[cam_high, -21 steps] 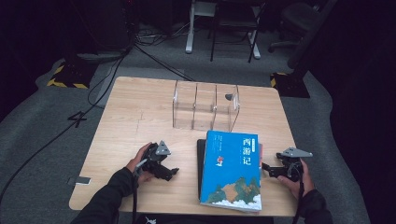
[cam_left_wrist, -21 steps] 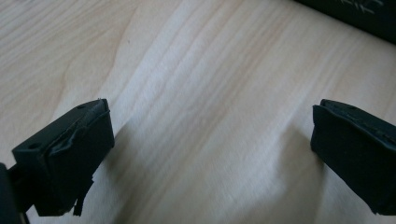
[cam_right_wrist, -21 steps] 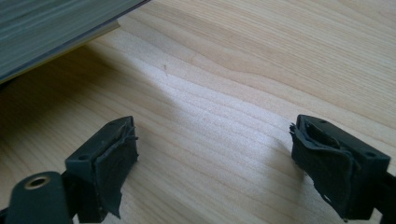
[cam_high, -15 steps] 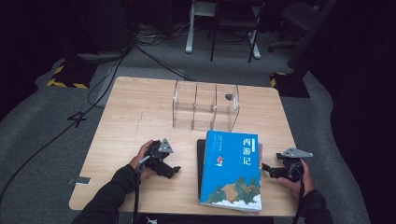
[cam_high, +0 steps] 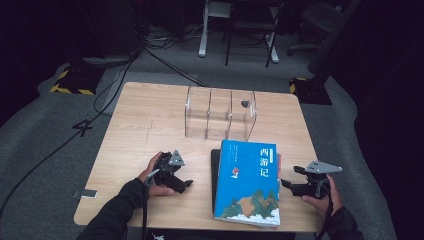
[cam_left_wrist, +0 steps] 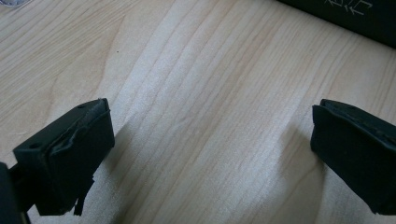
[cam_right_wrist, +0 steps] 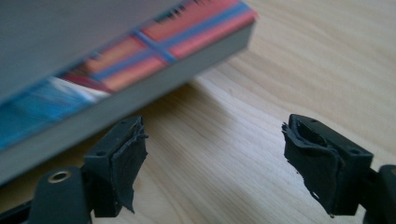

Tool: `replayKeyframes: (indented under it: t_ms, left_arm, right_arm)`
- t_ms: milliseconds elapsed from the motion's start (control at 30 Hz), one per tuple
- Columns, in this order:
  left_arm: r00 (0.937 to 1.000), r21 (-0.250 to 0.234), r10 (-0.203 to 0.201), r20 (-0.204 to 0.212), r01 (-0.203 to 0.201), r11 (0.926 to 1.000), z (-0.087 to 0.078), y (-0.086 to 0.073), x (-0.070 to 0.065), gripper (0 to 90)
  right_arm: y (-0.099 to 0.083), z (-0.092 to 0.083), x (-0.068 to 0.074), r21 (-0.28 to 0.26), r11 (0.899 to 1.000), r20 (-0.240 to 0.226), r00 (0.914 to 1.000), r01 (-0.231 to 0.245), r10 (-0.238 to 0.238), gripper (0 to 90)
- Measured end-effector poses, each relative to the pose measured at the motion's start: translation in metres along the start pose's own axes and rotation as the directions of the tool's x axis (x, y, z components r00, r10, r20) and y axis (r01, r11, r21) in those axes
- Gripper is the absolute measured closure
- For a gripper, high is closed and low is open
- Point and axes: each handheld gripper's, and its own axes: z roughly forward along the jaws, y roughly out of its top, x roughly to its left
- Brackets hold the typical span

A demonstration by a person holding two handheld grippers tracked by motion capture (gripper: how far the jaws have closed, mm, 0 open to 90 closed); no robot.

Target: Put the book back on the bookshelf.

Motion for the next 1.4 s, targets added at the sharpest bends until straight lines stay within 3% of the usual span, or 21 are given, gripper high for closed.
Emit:
replayKeyframes:
  t_ms: [67,167,300,367,633,833,1167,1400]
  left_arm:
    - [1.0,-0.001,-0.004,-0.006,0.004,1.0,0.0,0.0,-0.002,0.4]
    - [0.9999,0.0,-0.009,-0.008,0.009,1.0,0.0,0.0,-0.004,0.4]
    - [1.0,0.0,-0.007,-0.007,0.007,1.0,0.0,0.0,-0.004,0.4]
    - [0.9999,0.002,-0.007,-0.008,0.007,1.0,0.0,0.0,-0.004,0.4]
    - [1.0,0.001,-0.004,-0.006,0.004,1.0,0.0,0.0,-0.004,0.4]
    - [1.0,-0.001,-0.004,-0.006,0.004,1.0,0.0,0.0,-0.005,0.4]
    - [1.0,0.007,-0.003,-0.006,0.003,1.0,0.0,0.001,-0.009,2.1]
    - [0.9999,0.003,0.01,0.007,-0.01,0.9999,-0.001,0.003,-0.013,9.0]
  right_arm:
    - [0.006,-0.006,0.007,-0.02,1.0,-0.018,0.9996,0.019,-0.019,24.8]
    - [0.011,-0.012,0.014,-0.005,0.999,0.01,0.9993,0.035,-0.035,25.8]
    - [0.013,-0.019,0.016,-0.012,0.999,0.022,0.999,0.041,-0.04,25.0]
    - [0.015,-0.022,0.016,-0.027,0.999,0.006,0.9994,0.034,-0.033,25.0]
    - [0.026,-0.031,0.026,-0.05,0.996,0.014,0.9969,0.078,-0.078,26.1]
    - [0.036,-0.039,0.031,-0.085,0.993,-0.005,0.9968,0.079,-0.079,28.2]
    - [0.048,-0.04,0.049,-0.091,0.992,-0.108,0.9896,0.086,-0.096,27.9]
    - [0.051,-0.032,0.064,-0.045,0.995,-0.177,0.9791,0.093,-0.099,26.5]
